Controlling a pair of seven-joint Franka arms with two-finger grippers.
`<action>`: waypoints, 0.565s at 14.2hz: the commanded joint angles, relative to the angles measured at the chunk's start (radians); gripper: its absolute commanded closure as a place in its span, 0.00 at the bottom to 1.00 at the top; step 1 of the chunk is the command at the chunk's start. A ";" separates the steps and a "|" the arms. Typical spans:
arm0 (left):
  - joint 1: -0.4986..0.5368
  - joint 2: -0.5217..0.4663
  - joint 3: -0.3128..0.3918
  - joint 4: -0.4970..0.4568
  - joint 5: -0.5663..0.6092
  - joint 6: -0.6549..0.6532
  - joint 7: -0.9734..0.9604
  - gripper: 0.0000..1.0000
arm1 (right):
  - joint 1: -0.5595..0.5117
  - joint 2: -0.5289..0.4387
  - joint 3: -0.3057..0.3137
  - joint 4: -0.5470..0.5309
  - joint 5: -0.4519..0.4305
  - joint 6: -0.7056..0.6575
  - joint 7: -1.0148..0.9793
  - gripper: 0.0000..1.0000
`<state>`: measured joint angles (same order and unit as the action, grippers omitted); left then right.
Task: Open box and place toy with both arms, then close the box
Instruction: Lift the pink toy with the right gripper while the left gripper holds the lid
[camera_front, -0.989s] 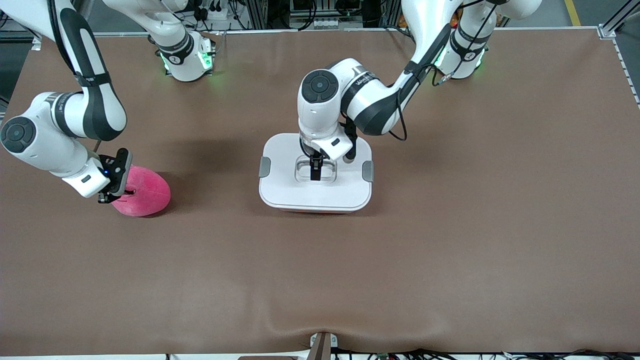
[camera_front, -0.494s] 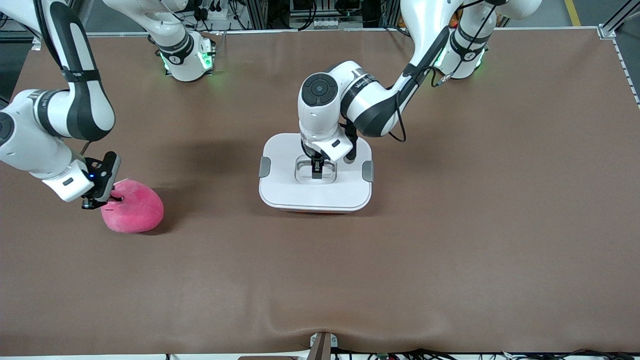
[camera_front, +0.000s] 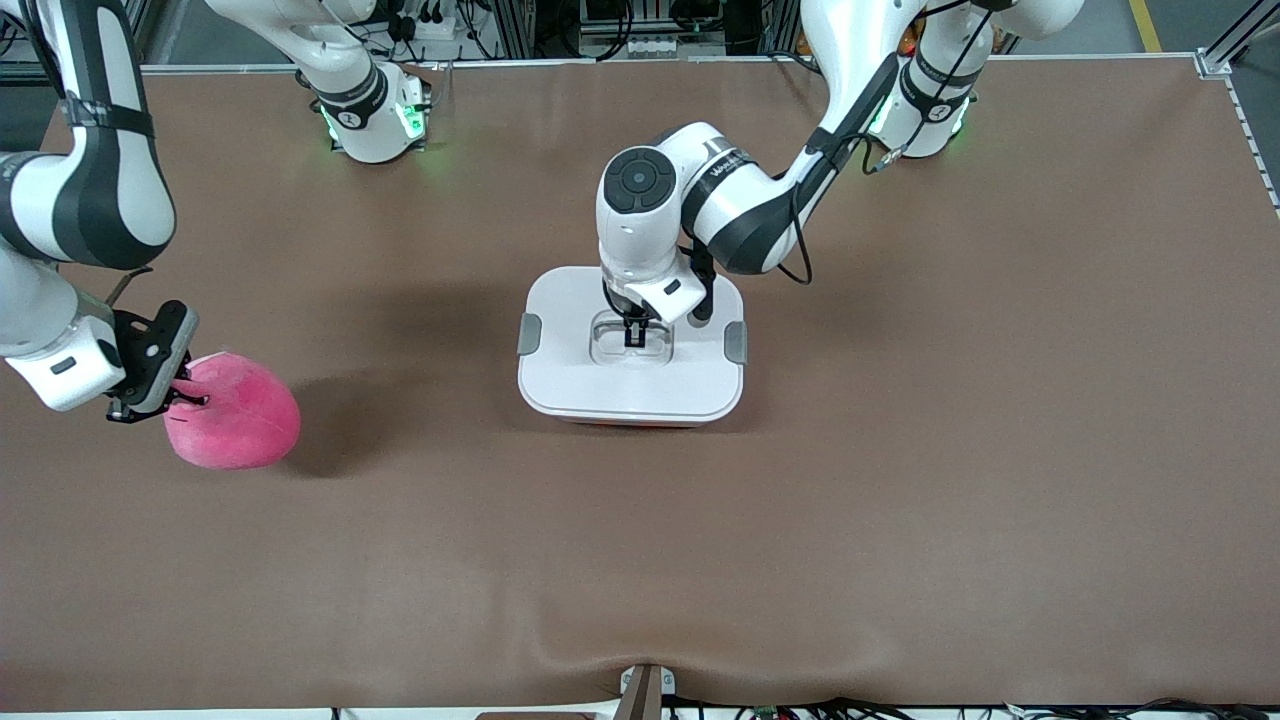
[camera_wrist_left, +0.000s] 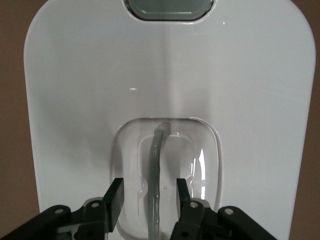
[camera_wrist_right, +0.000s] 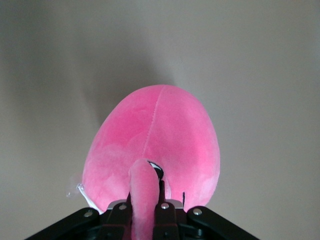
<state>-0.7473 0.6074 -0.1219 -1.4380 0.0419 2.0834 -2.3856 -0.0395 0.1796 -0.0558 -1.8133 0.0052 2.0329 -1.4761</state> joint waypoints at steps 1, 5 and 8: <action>-0.004 -0.015 0.004 -0.007 0.012 0.006 -0.021 0.54 | 0.010 -0.003 0.005 0.057 -0.017 -0.063 0.051 1.00; -0.004 -0.017 0.004 -0.005 0.010 0.006 -0.021 0.61 | 0.035 -0.008 0.005 0.084 -0.019 -0.097 0.080 1.00; -0.004 -0.017 0.004 -0.007 0.009 0.004 -0.027 0.70 | 0.036 -0.008 0.007 0.100 -0.019 -0.112 0.181 1.00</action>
<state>-0.7473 0.6057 -0.1218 -1.4361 0.0419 2.0839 -2.3888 -0.0041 0.1796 -0.0514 -1.7330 0.0052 1.9480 -1.3704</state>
